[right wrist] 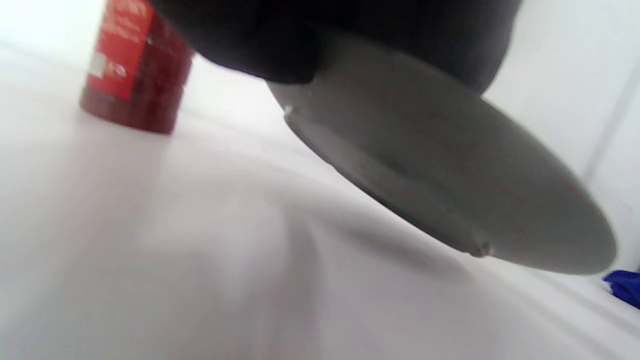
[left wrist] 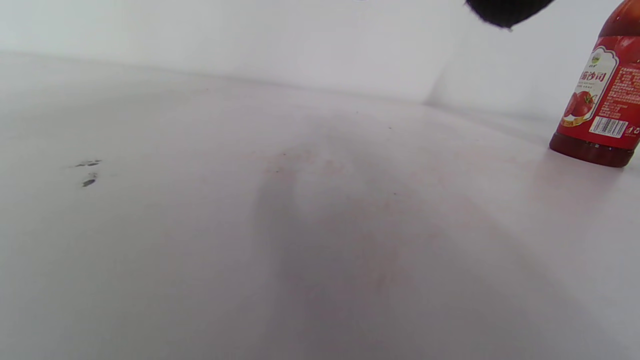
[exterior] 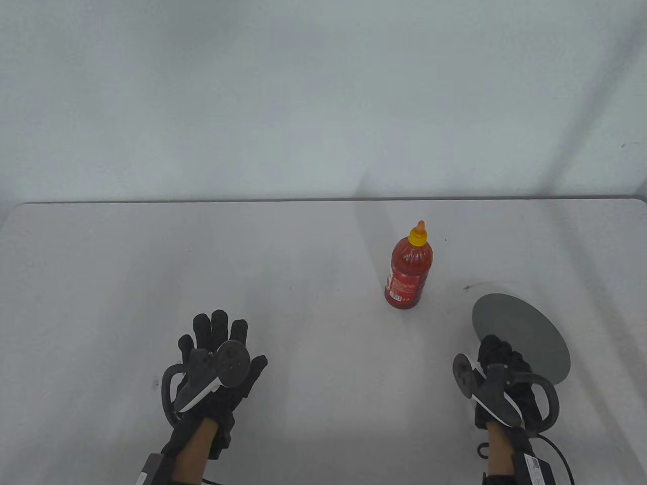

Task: Squeeze ketchup bottle to draw patterns on plate

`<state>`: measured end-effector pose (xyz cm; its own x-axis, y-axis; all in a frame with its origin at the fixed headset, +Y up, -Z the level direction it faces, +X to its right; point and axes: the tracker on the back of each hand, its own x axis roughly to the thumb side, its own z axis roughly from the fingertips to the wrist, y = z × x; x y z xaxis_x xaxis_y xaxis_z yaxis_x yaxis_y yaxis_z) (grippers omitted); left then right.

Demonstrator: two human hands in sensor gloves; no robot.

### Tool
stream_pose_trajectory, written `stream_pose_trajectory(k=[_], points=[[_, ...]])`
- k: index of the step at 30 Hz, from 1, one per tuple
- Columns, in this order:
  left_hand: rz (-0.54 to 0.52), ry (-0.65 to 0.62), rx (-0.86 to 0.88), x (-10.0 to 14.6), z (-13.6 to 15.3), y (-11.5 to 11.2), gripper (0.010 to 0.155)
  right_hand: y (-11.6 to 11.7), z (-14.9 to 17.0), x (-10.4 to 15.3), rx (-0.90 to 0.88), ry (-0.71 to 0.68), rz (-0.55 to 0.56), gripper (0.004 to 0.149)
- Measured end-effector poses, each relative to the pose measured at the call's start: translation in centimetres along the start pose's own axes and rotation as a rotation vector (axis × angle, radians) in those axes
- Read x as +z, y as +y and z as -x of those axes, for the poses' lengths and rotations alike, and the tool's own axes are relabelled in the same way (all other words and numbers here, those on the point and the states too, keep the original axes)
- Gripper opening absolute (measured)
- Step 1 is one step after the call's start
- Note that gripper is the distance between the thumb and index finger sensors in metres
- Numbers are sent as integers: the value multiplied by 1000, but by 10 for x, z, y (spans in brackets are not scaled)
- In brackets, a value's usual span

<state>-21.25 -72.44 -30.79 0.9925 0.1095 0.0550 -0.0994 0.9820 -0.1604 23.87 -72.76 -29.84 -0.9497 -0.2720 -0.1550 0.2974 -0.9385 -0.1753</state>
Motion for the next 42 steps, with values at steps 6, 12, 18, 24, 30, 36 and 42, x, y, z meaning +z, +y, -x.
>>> stream_pose_trajectory(k=[6,12,18,24,30,36,42], points=[[-4,-13,-6,-1,-1,0,82,-30,-21,9,-93,-111,25,44],[-17,-14,16,2,3,2,82,-50,-47,18,-225,-220,-7,44],[-16,-7,33,3,2,1,82,-76,-81,31,-248,-319,33,44],[-15,-17,24,1,-2,1,82,-92,-119,31,-225,-435,83,44],[-11,-15,26,1,-1,1,82,-90,-158,23,-180,-533,122,44],[-5,-12,24,0,0,1,82,-80,-180,21,-127,-591,130,44],[3,-7,15,-1,-1,0,82,-63,-188,24,-104,-641,102,44]])
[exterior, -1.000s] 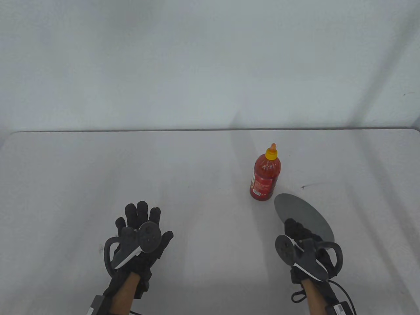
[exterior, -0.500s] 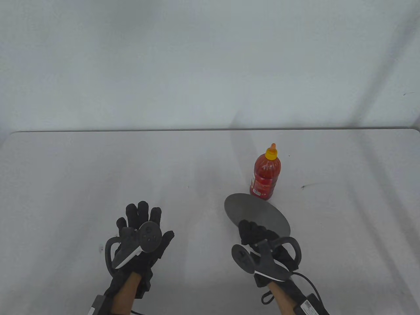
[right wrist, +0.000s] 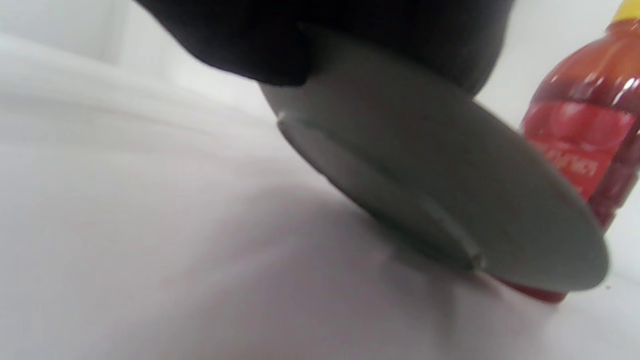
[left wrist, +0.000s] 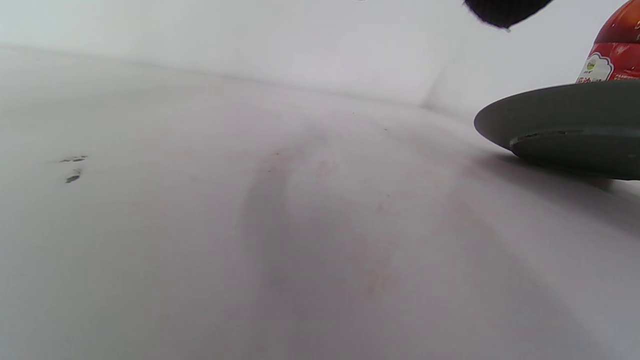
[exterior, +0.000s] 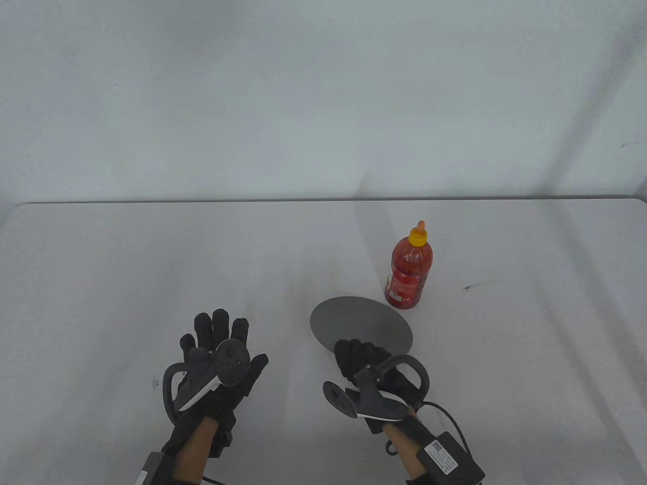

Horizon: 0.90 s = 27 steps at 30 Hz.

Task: Squeeze ketchup bottle to draw patterns on plate

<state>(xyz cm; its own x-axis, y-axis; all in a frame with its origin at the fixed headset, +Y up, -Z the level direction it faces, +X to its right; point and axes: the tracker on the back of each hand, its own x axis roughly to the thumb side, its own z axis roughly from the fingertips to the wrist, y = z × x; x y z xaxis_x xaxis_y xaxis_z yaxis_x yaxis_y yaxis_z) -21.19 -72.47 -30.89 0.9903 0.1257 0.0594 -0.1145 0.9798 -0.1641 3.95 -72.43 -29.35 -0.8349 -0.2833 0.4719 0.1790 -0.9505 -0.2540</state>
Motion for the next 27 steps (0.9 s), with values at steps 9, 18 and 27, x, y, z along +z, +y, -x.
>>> stream_pose_trajectory(k=[9,18,27], points=[[48,21,-30,0,0,-4,81,29,-9,1,-72,-98,-104,51],[56,33,-52,-1,-1,-4,81,28,2,-3,-196,-70,-287,57],[53,39,-64,1,-1,-6,81,20,128,-5,-425,507,-64,57]])
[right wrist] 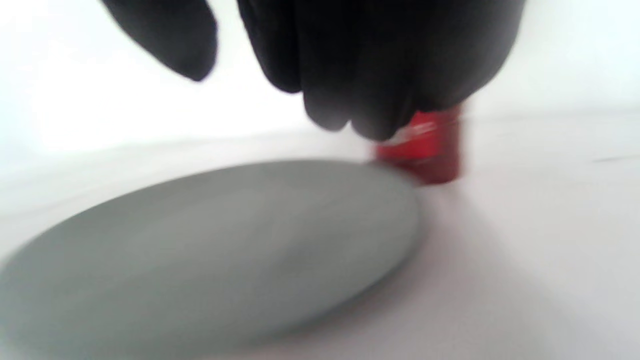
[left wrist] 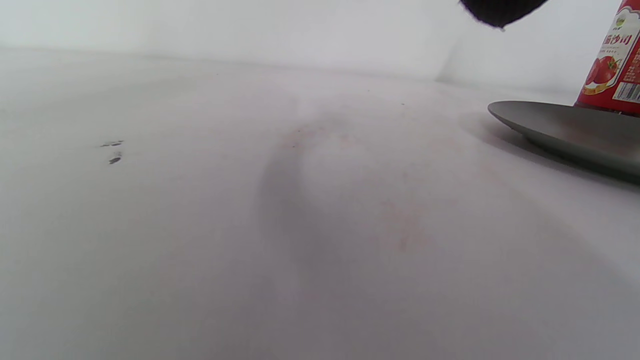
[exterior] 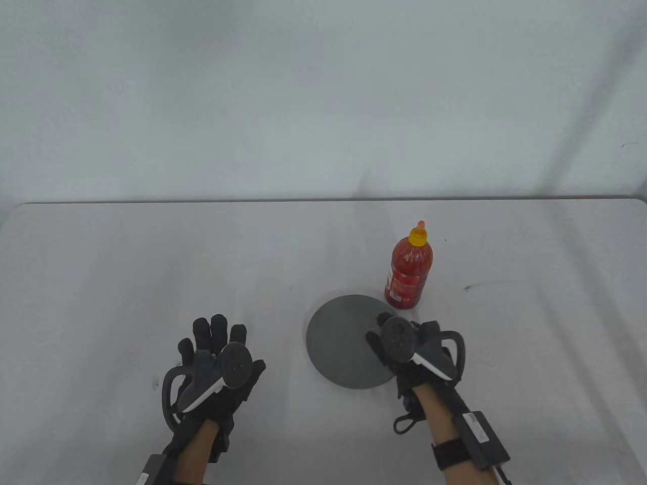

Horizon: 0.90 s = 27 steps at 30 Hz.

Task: Squeeze ketchup bottle to draw patterns on plate

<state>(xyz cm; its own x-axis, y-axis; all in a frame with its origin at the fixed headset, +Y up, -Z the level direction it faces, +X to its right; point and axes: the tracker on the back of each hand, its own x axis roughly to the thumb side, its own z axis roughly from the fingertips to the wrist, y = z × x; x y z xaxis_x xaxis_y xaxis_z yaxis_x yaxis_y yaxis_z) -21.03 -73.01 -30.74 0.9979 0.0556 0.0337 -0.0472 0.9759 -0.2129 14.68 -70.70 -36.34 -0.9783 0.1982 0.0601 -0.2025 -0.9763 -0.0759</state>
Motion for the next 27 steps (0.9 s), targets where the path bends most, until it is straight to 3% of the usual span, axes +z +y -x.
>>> stream_pose_trajectory(k=[2,4,7,12,19,27], points=[[7,4,12,-1,1,-1,81,-1,33,-16,-38,202,26,63],[13,6,15,-2,1,-2,81,4,54,-29,-70,285,-15,78],[12,6,21,-2,1,-2,81,20,75,-50,-255,248,-108,106],[-1,6,21,1,1,0,81,39,85,-73,-439,195,-115,119],[-39,17,18,6,3,6,81,49,87,-90,-590,139,-114,119],[-49,10,12,6,2,5,81,60,95,-99,-622,131,-153,117]])
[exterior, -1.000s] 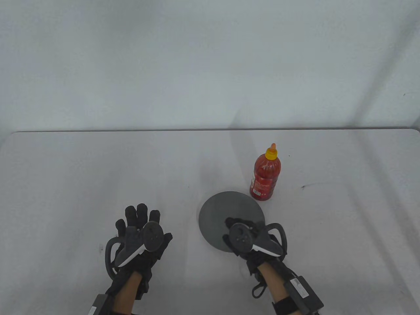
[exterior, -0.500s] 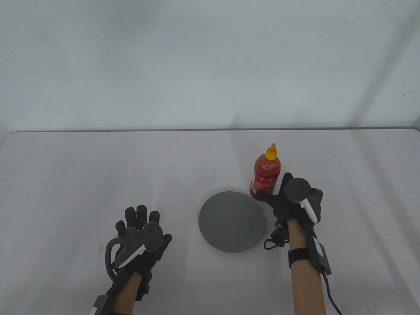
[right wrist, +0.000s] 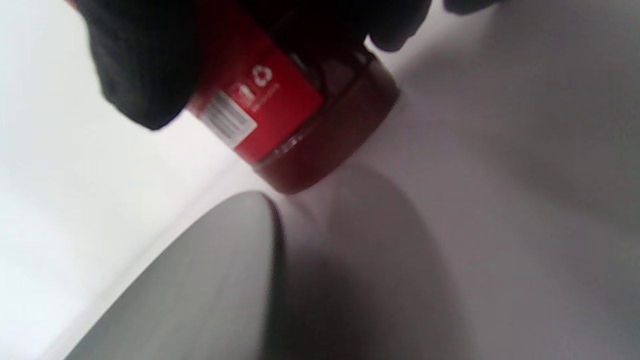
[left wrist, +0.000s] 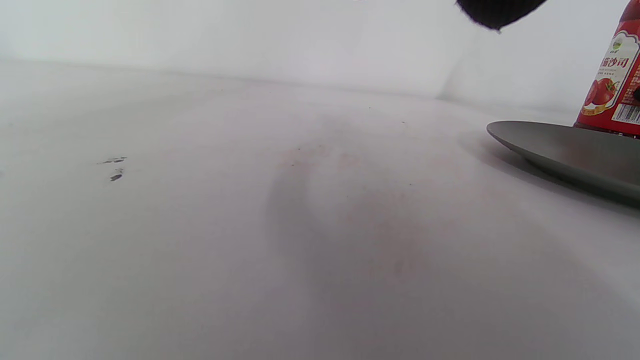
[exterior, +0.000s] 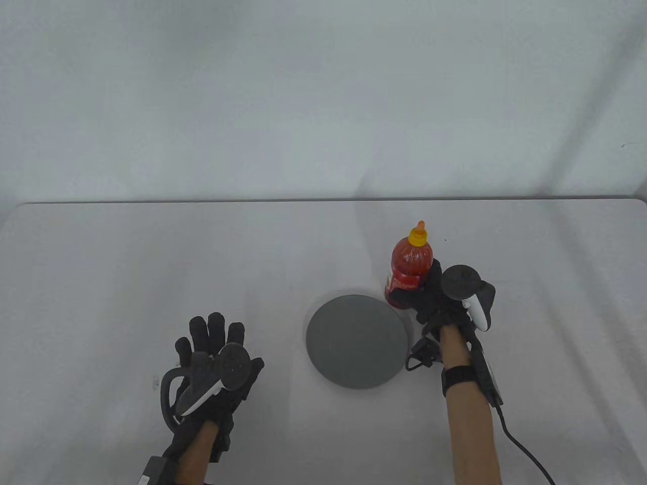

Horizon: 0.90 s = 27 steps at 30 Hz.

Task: Squeeze ketchup bottle to draw patterns on plate

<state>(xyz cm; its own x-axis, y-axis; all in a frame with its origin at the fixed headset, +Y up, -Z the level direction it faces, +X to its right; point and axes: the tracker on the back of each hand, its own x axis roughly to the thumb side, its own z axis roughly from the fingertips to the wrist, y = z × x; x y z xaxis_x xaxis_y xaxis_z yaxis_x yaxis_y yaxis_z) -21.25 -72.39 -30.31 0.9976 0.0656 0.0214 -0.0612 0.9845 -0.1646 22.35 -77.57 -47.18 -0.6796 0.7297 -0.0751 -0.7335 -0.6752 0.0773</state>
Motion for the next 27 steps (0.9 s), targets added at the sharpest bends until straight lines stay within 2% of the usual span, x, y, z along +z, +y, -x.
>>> stream_pose_trajectory(k=[3,4,6,15,20,27], points=[[0,-9,-3,0,-1,-2,80,0,3,-5,-17,-6,-39,116],[5,-8,-11,0,-2,-3,80,0,3,-7,-21,-18,-54,113],[15,-12,-27,-1,-3,-3,80,0,3,-9,-26,-21,-58,97],[1,-19,-24,-2,-4,-3,80,-11,8,-9,-152,-45,8,91],[-9,-15,-4,-3,-1,-1,80,-42,0,19,-158,-100,38,92],[3,-20,-10,-3,-3,-5,79,-91,-20,90,-274,-263,89,94]])
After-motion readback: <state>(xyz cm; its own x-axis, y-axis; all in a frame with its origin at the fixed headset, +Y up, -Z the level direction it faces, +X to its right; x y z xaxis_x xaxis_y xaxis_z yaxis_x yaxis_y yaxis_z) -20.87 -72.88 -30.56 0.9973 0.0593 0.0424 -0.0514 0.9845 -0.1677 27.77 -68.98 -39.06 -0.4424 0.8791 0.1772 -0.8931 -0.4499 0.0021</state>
